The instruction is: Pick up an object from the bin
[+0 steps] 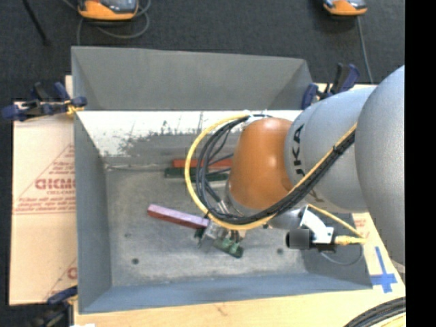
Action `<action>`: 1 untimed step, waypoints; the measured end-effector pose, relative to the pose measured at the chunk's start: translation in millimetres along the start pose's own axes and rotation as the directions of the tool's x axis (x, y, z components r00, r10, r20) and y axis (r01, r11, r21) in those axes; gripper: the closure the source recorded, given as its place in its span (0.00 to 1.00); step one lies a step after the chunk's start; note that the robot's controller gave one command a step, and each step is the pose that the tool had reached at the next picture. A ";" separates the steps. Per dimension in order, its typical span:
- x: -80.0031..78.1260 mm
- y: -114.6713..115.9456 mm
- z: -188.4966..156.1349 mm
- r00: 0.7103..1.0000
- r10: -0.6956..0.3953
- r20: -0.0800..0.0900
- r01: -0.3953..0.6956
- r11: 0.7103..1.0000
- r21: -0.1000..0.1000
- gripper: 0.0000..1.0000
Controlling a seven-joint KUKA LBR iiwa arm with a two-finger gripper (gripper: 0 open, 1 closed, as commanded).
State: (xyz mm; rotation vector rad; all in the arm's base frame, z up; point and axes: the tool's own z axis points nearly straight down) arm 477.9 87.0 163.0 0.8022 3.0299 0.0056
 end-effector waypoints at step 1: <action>-1.2 0.3 -26.6 1.000 -0.007 -0.003 0.007 1.000 0.002 1.00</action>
Offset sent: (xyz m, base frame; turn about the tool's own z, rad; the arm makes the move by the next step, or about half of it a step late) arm -0.0002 0.0000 0.0249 0.0000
